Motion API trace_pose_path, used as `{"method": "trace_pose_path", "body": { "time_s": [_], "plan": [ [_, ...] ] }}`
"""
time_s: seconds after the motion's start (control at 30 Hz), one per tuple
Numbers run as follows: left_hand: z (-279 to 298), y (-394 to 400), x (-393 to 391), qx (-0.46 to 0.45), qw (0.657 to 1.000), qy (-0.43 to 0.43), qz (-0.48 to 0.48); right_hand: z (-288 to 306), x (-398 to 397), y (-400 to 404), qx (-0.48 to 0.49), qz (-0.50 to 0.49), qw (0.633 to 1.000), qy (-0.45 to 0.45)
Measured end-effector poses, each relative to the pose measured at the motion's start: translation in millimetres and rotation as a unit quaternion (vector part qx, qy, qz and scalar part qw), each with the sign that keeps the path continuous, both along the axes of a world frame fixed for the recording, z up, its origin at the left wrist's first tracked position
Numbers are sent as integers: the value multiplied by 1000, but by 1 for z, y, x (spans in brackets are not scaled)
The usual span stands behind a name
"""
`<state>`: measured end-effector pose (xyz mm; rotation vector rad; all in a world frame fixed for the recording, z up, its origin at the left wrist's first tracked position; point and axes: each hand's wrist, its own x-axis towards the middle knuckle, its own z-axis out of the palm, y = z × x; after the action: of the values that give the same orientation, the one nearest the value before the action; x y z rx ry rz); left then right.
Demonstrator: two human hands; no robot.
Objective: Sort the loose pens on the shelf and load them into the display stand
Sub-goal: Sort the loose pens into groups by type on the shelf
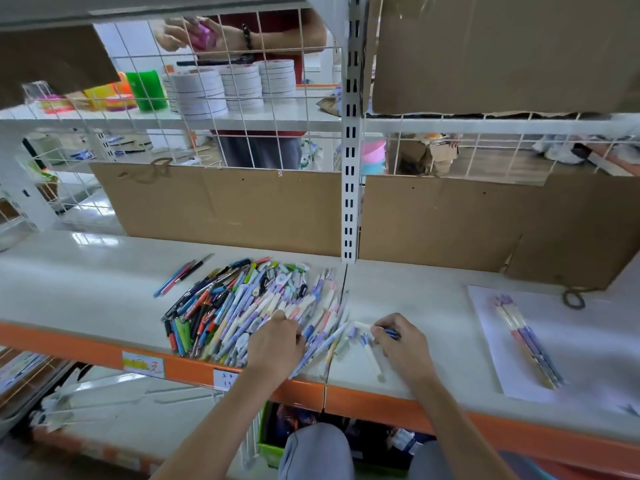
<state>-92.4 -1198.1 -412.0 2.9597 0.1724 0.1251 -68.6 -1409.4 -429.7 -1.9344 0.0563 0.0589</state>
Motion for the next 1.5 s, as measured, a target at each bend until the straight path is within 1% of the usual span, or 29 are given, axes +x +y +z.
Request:
{"method": "trace_pose_path", "body": {
  "time_s": [0.13,0.2,0.27,0.3,0.37,0.4,0.47,0.53,0.57,0.67,0.77,0.83,0.97,1.03,1.13,1.2,1.27,1.37,1.4,1.5],
  "plan": [
    [5,-2,5,12,1000,15,-5,4,-1,-2,15,-11,1000,3],
    [5,-1,5,-12,1000,4,-4,6,-2,-2,23,-17,1000,8],
    [5,1,3,-55,998,-26,-2,8,-2,-2,34,-21,999,20],
    [5,1,3,-88,995,-52,-11,10,-1,-3,50,-23,998,31],
    [7,-1,0,-174,978,-101,-47,15,0,-5,115,-31,991,60],
    [11,-4,-4,-217,968,-106,-62,18,-1,-5,151,-34,986,68],
    [20,-11,-11,-307,945,-78,-81,27,-6,-6,198,-26,978,63],
    [25,-16,-17,-408,908,-35,-95,38,-12,-4,214,-9,976,47],
    [25,-17,-19,-436,894,-19,-104,44,-14,-4,221,-2,974,39],
    [26,-18,-23,-429,892,-22,-138,61,-15,-6,249,4,968,15],
    [30,-18,-29,-472,868,-35,-151,73,-17,-10,272,-12,962,-5],
    [30,-18,-31,-492,856,-40,-152,76,-18,-12,276,-22,961,-16],
    [33,-17,-36,-510,847,-40,-146,80,-20,-13,263,-21,964,-22],
    [35,-19,-38,-516,843,-38,-149,81,-23,-12,249,8,968,-14],
    [37,-23,-40,-505,849,-35,-152,80,-31,-6,223,80,972,7],
    [42,-26,-42,-507,850,-11,-141,80,-33,-4,244,92,965,24],
    [46,-29,-44,-523,839,26,-151,80,-34,-4,275,88,957,38],
    [50,-38,-47,-545,824,58,-143,81,-36,0,269,75,960,22],
    [51,-41,-46,-543,828,46,-132,81,-37,3,269,67,961,10],
    [49,-53,-40,-476,871,-45,-114,82,-38,11,280,31,959,-10]
  ]
}}
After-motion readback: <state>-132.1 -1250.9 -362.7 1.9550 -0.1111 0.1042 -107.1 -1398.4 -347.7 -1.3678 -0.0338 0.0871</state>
